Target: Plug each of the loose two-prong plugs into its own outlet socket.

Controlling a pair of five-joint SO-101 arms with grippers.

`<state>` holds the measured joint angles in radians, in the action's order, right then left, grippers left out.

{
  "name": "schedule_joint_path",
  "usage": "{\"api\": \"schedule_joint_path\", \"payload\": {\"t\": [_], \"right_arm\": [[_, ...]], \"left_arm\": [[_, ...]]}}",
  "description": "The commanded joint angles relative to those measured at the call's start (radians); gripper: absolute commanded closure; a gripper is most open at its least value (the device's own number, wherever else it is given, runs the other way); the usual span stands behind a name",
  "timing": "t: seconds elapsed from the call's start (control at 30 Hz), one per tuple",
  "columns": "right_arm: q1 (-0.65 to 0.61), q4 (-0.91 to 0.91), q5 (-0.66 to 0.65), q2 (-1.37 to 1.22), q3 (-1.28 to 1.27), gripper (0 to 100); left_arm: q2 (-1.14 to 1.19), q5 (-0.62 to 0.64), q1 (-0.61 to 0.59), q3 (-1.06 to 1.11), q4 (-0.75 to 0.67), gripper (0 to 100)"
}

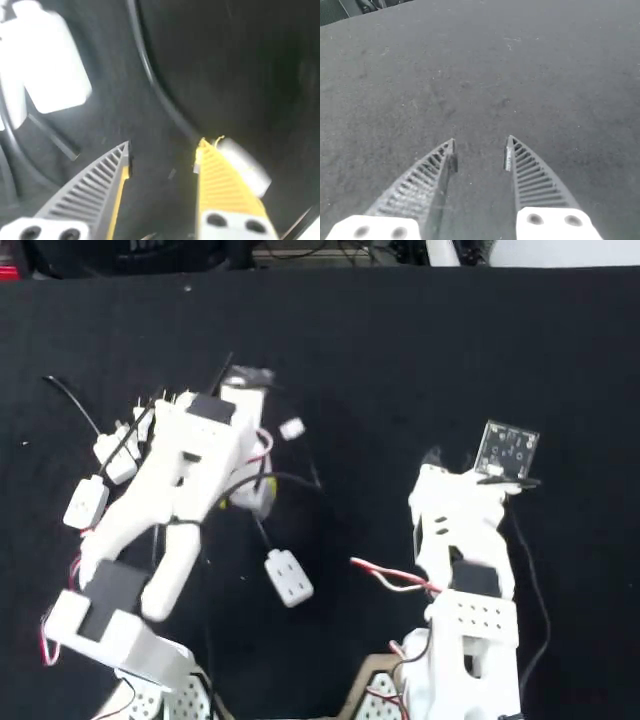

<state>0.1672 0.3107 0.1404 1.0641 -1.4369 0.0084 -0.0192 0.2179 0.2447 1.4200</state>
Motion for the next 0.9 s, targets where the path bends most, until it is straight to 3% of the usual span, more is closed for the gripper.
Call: {"api": "schedule_joint_path", "payload": {"t": [0.0,0.1,0.17,0.37,0.57,0.77,0.87], "right_arm": [[0.009,-0.026,0.003,0.031,0.036,84.2],[0.009,-0.026,0.003,0.031,0.039,84.1],[0.009,-0.026,0.003,0.031,0.039,84.1],[0.015,-0.026,0.003,0.031,0.039,84.2],[0.015,-0.026,0.003,0.031,0.039,84.2],[0.015,-0.026,0.003,0.031,0.039,84.2],[0.015,-0.026,0.003,0.031,0.039,84.2]], "left_arm": [[-0.075,-0.393,-0.005,0.134,0.052,83],[-0.068,-0.503,0.022,0.266,0.018,83],[-0.077,-0.488,0.067,0.341,-0.068,83],[-0.075,-0.255,0.231,0.412,-0.331,83],[-0.068,-0.041,0.383,0.328,-0.368,83],[-0.068,0.149,0.39,0.337,-0.534,83],[-0.077,0.132,0.351,0.334,-0.482,83]]}}
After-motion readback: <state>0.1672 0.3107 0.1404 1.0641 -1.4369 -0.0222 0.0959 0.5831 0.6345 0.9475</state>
